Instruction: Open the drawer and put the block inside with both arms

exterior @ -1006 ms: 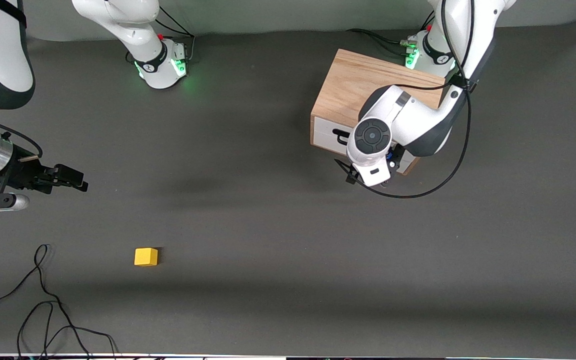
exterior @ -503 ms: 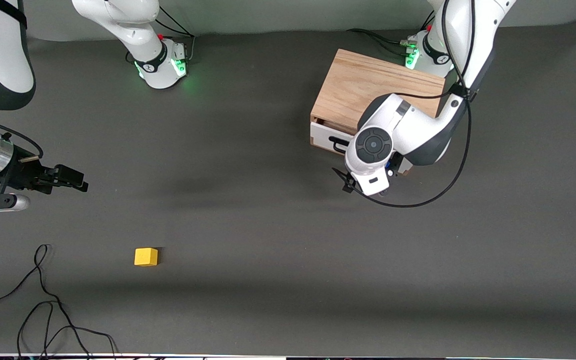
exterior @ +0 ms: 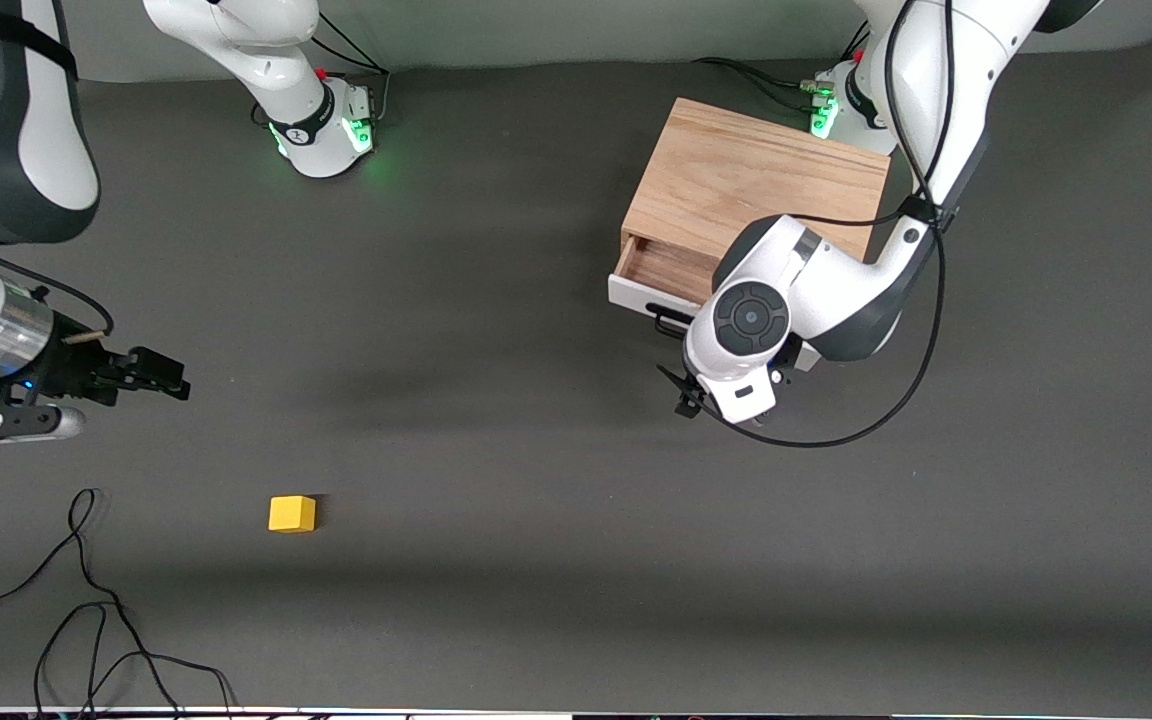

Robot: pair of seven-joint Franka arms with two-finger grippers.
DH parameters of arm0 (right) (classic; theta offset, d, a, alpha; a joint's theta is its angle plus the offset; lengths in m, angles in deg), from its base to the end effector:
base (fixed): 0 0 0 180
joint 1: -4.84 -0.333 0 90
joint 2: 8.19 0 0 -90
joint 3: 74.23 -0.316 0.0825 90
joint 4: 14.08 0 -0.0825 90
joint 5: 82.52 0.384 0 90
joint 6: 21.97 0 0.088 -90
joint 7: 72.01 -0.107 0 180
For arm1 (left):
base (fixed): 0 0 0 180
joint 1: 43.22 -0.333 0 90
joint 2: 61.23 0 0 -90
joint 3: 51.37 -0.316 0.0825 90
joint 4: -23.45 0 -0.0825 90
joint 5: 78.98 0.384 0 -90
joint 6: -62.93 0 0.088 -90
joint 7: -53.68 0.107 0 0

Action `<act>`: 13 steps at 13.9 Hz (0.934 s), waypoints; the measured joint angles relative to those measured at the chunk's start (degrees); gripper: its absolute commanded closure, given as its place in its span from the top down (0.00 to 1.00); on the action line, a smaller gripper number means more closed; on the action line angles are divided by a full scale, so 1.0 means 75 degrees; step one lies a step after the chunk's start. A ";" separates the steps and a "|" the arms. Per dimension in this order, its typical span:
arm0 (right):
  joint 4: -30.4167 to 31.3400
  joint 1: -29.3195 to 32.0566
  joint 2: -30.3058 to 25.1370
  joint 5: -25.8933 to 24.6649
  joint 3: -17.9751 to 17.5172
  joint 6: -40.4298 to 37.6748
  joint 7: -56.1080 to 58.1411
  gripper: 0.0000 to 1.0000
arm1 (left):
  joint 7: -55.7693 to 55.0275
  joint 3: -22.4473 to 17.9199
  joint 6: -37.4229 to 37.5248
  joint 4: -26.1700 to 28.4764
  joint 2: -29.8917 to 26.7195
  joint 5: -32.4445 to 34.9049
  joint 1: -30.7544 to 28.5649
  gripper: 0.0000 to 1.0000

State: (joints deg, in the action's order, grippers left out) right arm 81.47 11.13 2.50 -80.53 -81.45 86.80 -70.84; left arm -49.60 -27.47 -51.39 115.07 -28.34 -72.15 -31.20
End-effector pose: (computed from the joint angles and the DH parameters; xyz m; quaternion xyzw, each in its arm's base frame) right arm 0.6238 0.0075 0.4980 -0.9993 -0.0118 -0.0228 0.0281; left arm 0.5695 -0.3593 0.3094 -0.8319 -0.5480 0.0784 0.0385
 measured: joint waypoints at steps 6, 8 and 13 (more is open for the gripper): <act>0.0023 -0.0056 0.1130 -0.0008 -0.0001 0.1244 0.0000 1.00 | 0.0000 0.0032 0.0145 -0.0369 0.0269 0.0208 0.0015 1.00; -0.0106 -0.0147 0.1690 -0.0016 -0.0002 0.1688 0.0000 1.00 | 0.0000 0.0031 0.0115 -0.0539 0.0375 0.0311 0.0025 1.00; -0.0312 -0.0232 0.3050 -0.0772 -0.0003 0.3231 0.0000 1.00 | 0.0000 0.0039 -0.0079 -0.0669 0.0484 0.0449 0.0049 1.00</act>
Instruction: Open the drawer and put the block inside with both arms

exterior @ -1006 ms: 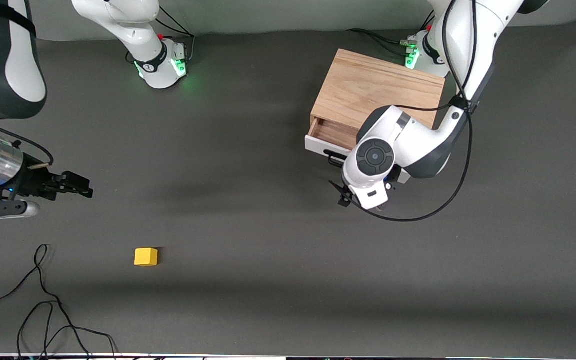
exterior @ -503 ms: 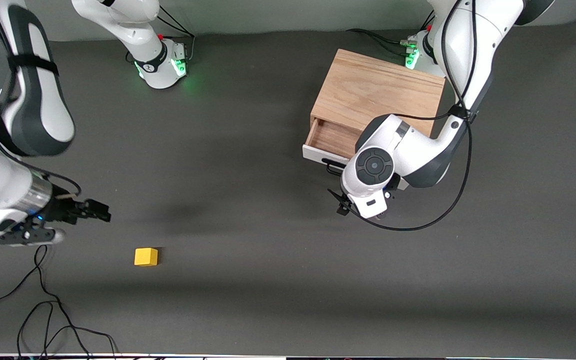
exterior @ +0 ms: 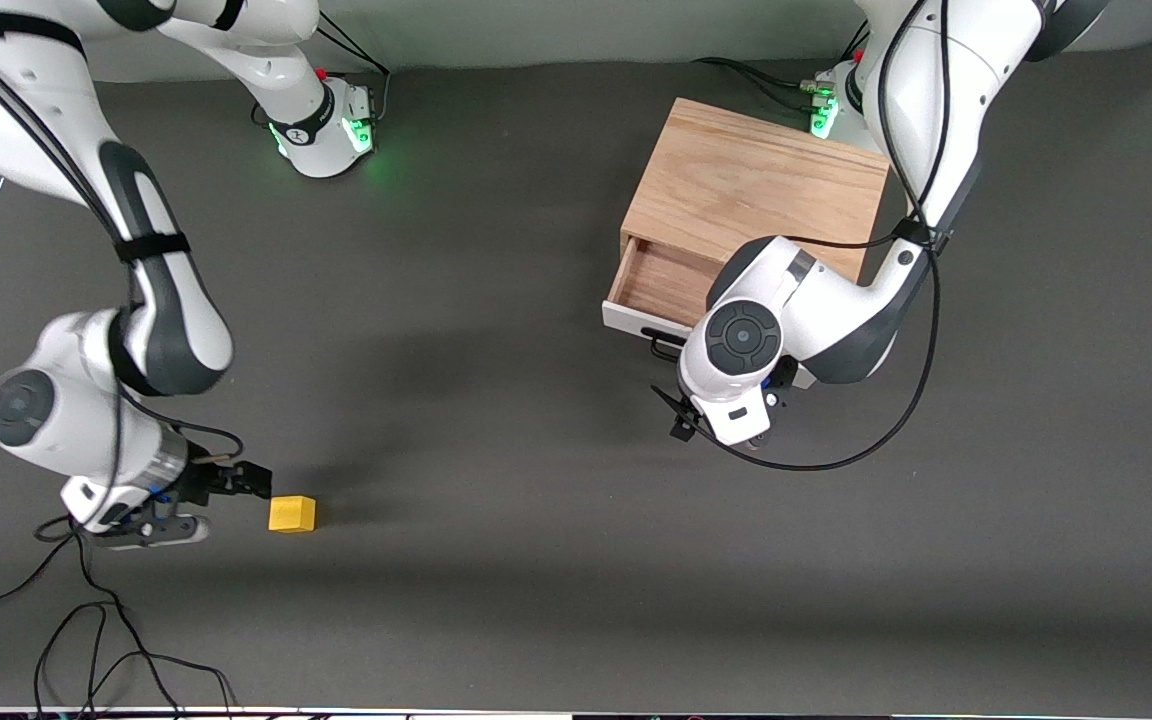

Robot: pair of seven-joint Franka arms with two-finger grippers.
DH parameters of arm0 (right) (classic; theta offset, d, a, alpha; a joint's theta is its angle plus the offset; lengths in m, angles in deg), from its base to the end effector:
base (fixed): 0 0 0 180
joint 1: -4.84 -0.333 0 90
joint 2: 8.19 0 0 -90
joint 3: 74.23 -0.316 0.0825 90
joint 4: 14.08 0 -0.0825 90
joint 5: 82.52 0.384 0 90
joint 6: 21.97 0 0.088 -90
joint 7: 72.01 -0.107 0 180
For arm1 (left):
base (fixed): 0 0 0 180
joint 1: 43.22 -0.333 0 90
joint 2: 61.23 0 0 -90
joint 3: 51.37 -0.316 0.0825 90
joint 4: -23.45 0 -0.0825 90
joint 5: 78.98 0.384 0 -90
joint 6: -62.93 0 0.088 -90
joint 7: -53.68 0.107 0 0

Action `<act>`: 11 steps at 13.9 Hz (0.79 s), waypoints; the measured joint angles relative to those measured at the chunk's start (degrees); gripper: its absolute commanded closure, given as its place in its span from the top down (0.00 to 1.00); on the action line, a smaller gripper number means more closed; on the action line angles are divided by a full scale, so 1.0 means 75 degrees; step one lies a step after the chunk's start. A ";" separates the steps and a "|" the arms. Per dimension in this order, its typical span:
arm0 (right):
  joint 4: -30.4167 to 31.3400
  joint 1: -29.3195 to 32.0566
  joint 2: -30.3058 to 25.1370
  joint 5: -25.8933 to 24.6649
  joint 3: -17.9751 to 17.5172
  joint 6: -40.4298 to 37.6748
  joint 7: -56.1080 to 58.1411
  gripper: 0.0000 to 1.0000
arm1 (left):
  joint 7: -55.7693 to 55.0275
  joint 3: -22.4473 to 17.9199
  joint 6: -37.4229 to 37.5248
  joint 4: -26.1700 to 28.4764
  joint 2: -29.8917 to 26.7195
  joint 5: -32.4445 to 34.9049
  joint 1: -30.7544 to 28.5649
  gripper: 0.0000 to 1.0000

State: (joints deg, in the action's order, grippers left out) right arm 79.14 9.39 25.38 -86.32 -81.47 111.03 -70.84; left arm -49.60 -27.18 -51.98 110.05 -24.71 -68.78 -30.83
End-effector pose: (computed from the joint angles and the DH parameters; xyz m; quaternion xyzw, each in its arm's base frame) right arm 0.6994 0.0198 0.2925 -0.9974 -0.0424 -0.0567 0.0095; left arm 0.5903 -0.3669 0.3077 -0.8388 -0.5408 0.0576 0.0243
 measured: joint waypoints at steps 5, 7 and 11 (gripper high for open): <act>-0.0202 -0.0268 0.0826 -0.0034 0.0002 0.0604 -0.0002 1.00 | 0.0000 -0.0029 -0.0737 -0.0127 0.0150 0.0050 0.0001 1.00; -0.0243 -0.0284 0.0941 -0.0033 0.0003 0.0609 -0.0002 1.00 | 0.0001 -0.0062 -0.0847 -0.0144 0.0175 0.0050 0.0001 1.00; -0.0244 -0.0284 0.1116 -0.0034 0.0016 0.0729 -0.0002 0.98 | 0.0002 -0.0105 -0.1267 -0.0321 0.0285 0.0231 0.0002 1.00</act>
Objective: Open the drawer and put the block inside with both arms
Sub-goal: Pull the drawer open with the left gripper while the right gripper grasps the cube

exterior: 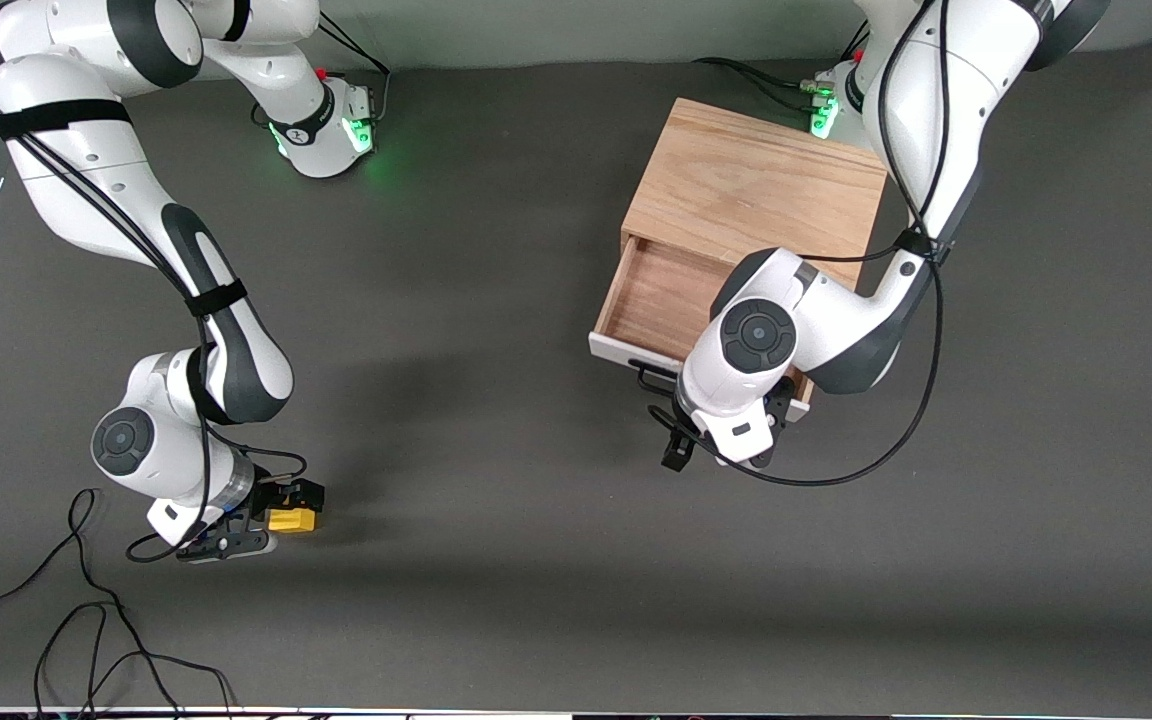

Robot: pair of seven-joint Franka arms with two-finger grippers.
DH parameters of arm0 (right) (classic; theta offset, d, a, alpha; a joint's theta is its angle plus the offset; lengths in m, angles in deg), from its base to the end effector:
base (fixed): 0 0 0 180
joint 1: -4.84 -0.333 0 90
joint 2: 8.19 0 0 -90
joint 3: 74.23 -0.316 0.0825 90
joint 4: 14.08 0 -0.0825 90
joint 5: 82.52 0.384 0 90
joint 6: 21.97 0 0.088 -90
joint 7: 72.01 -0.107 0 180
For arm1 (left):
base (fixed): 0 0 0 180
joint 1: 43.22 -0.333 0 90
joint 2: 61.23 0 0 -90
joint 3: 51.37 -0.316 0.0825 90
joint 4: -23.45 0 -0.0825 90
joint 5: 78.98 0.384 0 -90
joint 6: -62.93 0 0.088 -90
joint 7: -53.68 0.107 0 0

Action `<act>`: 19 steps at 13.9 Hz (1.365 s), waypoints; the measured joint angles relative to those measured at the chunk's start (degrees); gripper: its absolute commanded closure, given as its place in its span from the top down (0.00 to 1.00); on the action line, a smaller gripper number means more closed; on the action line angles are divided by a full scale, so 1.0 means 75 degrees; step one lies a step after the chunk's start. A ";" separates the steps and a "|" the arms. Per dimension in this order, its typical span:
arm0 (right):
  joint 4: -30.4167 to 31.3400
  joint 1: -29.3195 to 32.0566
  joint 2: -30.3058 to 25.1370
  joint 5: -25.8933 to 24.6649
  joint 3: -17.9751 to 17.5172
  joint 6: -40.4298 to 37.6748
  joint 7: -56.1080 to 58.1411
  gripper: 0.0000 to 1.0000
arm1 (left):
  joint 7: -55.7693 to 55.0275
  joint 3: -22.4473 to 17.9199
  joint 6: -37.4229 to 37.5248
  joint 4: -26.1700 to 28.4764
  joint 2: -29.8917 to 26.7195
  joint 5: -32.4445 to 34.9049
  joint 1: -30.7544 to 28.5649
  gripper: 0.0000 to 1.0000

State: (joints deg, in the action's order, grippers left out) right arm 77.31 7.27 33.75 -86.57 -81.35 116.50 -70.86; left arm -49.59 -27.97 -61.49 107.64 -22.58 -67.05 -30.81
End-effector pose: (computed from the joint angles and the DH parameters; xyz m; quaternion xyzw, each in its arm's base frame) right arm 0.7048 0.0450 0.2138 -0.9970 -0.0584 -0.0475 0.0175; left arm 0.6200 -0.3698 0.3140 0.8358 0.5462 -0.0184 0.0522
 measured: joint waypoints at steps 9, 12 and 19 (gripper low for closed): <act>-0.0041 -0.0002 0.0173 -0.0013 0.0203 0.0262 -0.0001 0.12 | 0.0034 -0.0197 -0.0326 -0.1207 0.0315 0.0270 0.0039 1.00; -0.0288 -0.0006 0.0174 -0.0013 0.0199 0.0230 -0.0004 0.10 | 0.0835 -0.0370 0.0509 -0.1792 0.0026 0.0314 -0.0382 1.00; -0.3128 -0.0926 -0.0246 -0.0007 0.0059 -0.4108 -0.1437 0.10 | 0.5209 -0.0389 0.3575 -0.1895 -0.1120 -0.0918 -0.2050 1.00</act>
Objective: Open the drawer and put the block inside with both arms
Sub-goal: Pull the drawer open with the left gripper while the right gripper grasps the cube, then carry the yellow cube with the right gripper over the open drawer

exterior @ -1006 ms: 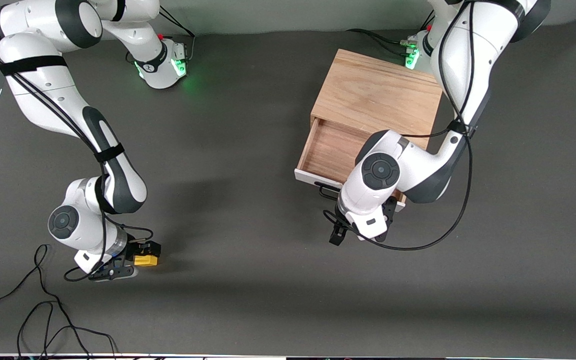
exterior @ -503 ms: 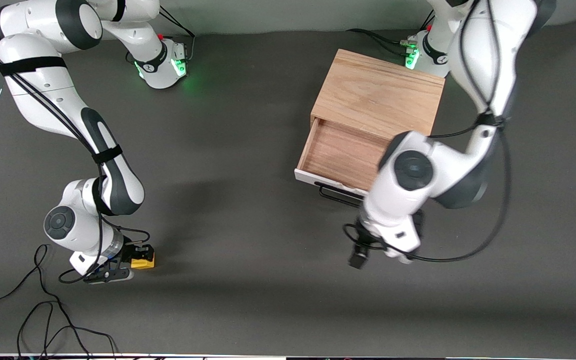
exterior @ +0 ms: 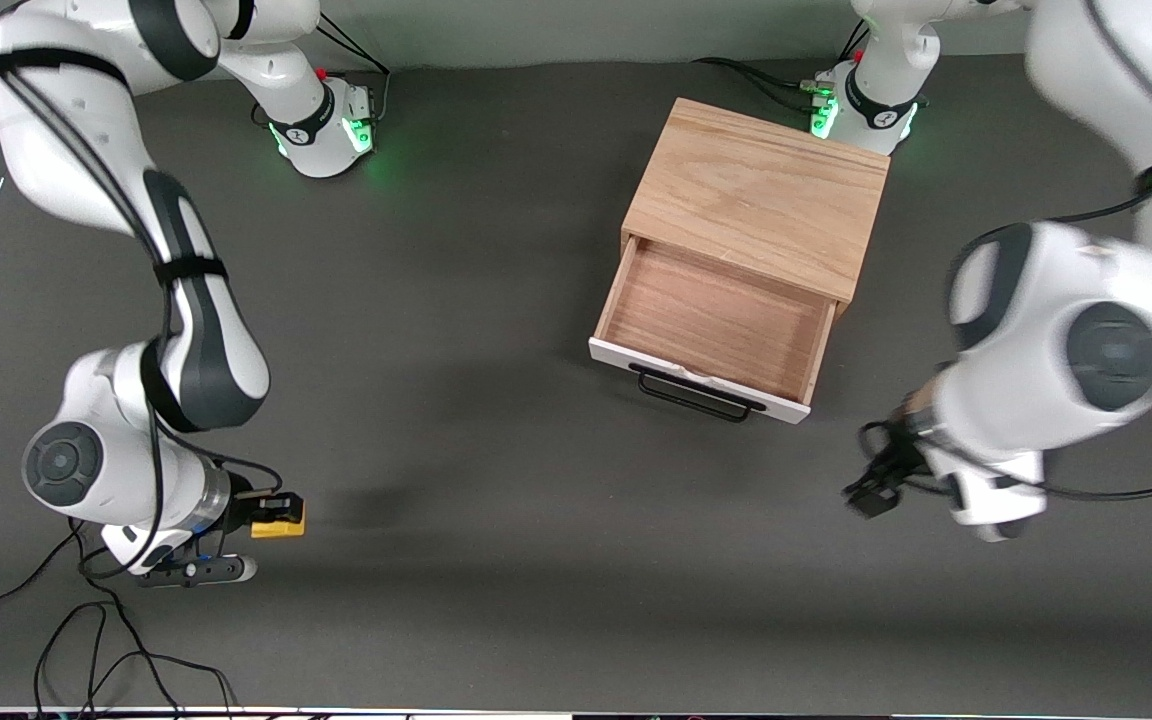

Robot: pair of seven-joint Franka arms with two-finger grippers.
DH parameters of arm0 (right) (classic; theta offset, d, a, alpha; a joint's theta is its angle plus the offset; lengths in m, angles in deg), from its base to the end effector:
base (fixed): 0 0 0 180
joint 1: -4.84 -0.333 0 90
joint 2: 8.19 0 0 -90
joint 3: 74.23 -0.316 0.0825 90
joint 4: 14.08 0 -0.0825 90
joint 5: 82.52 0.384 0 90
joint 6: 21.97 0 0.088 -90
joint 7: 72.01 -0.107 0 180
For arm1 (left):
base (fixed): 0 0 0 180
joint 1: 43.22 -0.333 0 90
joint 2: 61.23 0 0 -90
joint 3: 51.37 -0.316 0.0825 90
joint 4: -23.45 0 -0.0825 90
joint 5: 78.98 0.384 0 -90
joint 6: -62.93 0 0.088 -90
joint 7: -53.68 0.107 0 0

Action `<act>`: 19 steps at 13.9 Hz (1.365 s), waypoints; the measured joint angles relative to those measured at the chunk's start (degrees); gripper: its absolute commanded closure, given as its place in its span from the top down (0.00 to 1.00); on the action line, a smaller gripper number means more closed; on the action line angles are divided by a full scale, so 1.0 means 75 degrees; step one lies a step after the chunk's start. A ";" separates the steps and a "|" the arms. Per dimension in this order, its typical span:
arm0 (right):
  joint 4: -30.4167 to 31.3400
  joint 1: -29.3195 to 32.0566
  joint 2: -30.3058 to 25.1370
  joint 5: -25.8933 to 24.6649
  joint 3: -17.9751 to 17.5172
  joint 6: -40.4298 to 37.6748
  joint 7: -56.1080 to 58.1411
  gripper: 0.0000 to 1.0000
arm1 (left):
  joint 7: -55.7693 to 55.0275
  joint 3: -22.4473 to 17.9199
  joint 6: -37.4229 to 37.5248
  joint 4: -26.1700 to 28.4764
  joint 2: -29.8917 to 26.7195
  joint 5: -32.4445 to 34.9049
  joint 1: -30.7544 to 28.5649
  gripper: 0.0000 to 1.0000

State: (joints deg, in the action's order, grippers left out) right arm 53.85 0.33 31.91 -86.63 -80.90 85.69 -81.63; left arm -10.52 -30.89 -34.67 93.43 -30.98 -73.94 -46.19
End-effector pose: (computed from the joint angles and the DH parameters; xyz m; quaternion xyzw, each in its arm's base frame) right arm 0.7355 0.1159 0.3758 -0.9999 -0.0110 0.0017 0.0030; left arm 0.6875 -0.1466 0.4826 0.9108 0.4102 -0.0351 0.0294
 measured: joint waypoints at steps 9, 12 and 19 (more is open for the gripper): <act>-0.1249 -0.0730 -0.0848 0.0216 -0.1894 -0.1894 -0.4092 0.10 | 0.5308 -0.0004 0.1331 0.1785 -0.2183 -0.0248 -0.1600 1.00; -0.1388 -0.1234 -0.0851 0.0216 -0.2336 -0.1709 -0.5470 0.10 | 0.6514 -0.0011 0.1094 0.2603 -0.2874 -0.0242 -0.1672 1.00; -0.1347 -0.3059 0.0030 -0.0201 -0.2319 0.0172 -0.7248 0.10 | 0.8462 -0.0087 0.0741 0.3008 -0.3421 -0.0248 -0.1995 1.00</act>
State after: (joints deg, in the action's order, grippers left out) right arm 43.75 -22.62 32.13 -88.14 -98.30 86.98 -135.99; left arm 52.95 -31.54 -29.11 115.99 -56.64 -75.80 -61.15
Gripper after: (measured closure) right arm 0.449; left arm 0.000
